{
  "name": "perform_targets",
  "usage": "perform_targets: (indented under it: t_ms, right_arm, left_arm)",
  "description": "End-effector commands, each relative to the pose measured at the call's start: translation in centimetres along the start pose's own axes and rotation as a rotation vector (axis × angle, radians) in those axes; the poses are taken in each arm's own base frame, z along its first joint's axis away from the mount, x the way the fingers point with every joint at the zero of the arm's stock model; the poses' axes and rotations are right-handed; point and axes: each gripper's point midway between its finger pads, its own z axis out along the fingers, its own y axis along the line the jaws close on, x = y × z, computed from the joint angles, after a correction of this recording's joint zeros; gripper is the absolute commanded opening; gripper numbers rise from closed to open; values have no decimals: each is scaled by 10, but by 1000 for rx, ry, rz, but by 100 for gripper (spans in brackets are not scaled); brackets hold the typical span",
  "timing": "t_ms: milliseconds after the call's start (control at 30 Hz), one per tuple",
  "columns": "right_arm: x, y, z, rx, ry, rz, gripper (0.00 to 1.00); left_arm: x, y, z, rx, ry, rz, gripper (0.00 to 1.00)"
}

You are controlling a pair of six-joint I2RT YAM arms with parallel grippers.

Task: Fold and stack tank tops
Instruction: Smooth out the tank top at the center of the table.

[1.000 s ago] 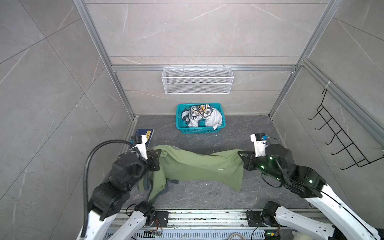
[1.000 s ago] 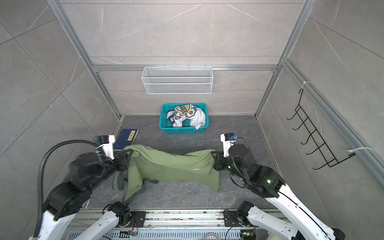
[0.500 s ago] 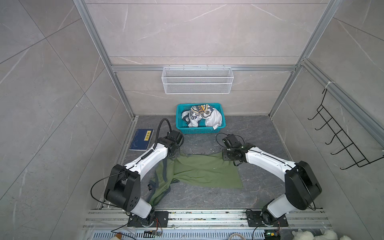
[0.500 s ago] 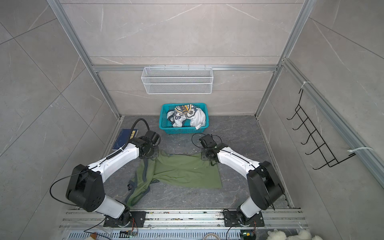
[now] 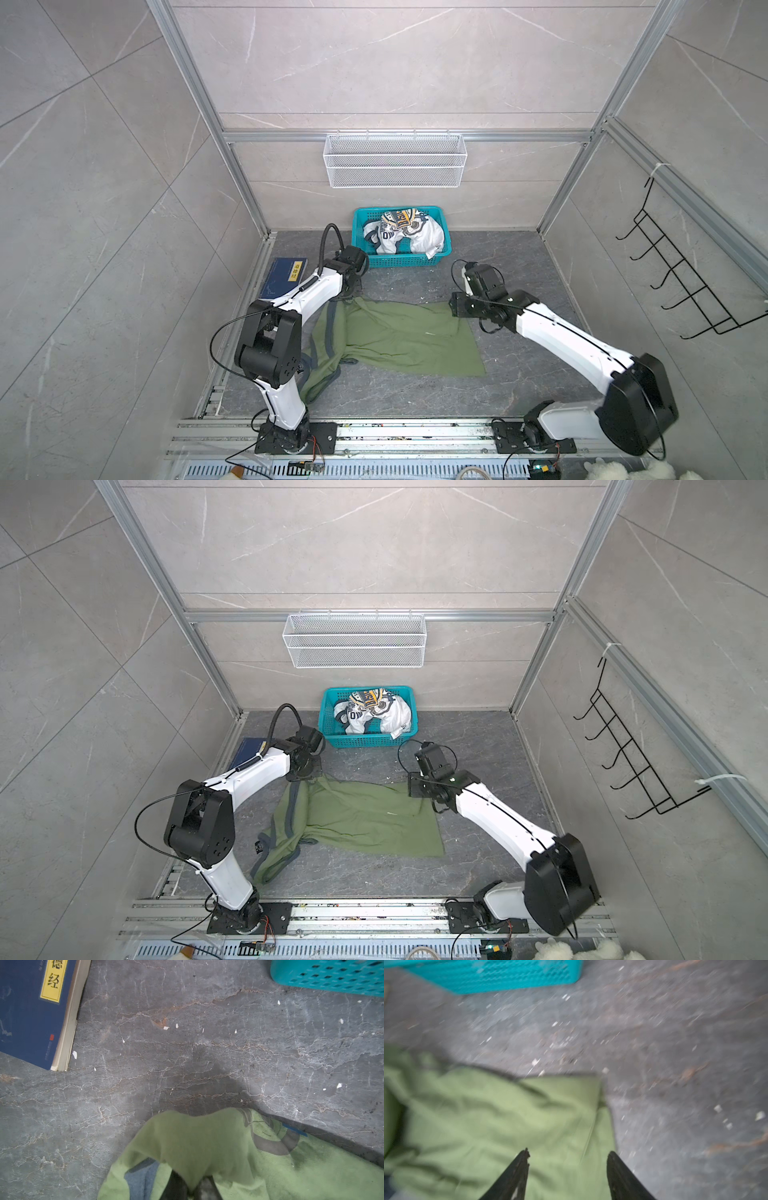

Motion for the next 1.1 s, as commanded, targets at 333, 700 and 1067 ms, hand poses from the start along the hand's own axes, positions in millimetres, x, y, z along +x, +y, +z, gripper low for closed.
perform_targets:
  t_ms: [333,700,1067]
  right_arm:
    - [76,-9,66,85,179,-4,60]
    - [57,5,86,-154,206,76,59]
    - [40,1,74,-139,177,80,22]
  left_arm:
    - [-6,-4,-5,54,-21,-32,0]
    - [-4,-7,1,65,-20,-51,0]
    - [-4,-9,-2,76,-20,-38,0]
